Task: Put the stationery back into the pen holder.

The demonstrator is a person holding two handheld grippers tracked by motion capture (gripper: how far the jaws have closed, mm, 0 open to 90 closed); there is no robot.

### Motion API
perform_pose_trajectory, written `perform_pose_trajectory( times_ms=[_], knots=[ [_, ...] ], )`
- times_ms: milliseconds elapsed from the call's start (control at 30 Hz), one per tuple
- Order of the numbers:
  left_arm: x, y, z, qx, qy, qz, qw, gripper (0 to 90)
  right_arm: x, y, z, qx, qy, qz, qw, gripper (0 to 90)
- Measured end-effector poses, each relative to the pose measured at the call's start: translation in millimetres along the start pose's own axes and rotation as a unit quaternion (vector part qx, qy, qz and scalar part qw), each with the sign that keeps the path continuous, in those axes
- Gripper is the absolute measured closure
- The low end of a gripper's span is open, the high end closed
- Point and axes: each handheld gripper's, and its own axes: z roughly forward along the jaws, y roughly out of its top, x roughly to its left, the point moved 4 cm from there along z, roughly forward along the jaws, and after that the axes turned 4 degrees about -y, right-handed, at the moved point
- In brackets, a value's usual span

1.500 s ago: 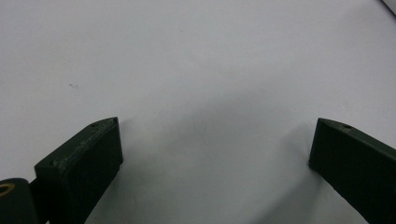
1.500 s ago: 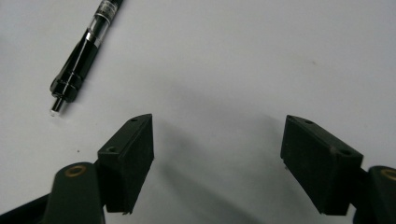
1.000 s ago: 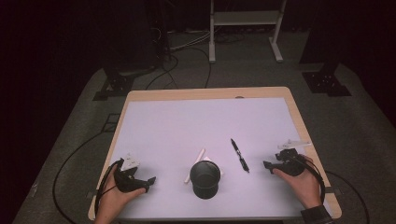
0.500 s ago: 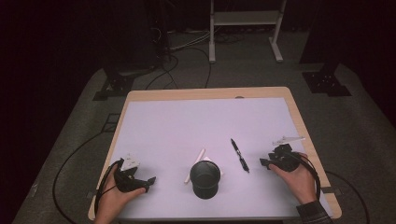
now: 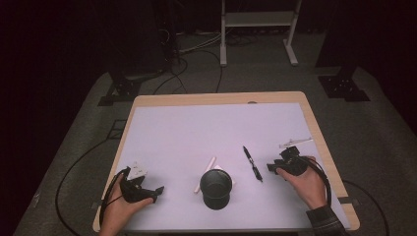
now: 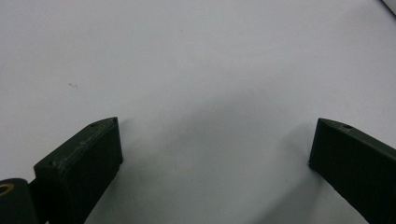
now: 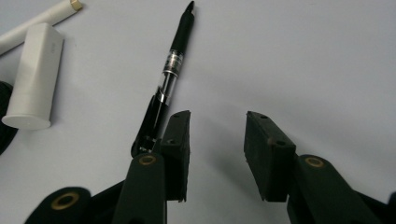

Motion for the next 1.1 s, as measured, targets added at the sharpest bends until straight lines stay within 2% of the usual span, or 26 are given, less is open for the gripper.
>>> perform_pose_trajectory(
  times_ms=[400,1100],
  knots=[
    [0.0,0.0,0.0,0.000,0.000,0.000,1.0000,1.4,8.8,14.5,3.0,0.002,0.011,0.002,0.9999,62.8],
    [0.0,-0.1,0.0,0.000,0.000,0.001,1.0000,1.4,22.8,40.9,14.5,0.004,0.014,-0.024,0.9996,66.1]
  ],
)
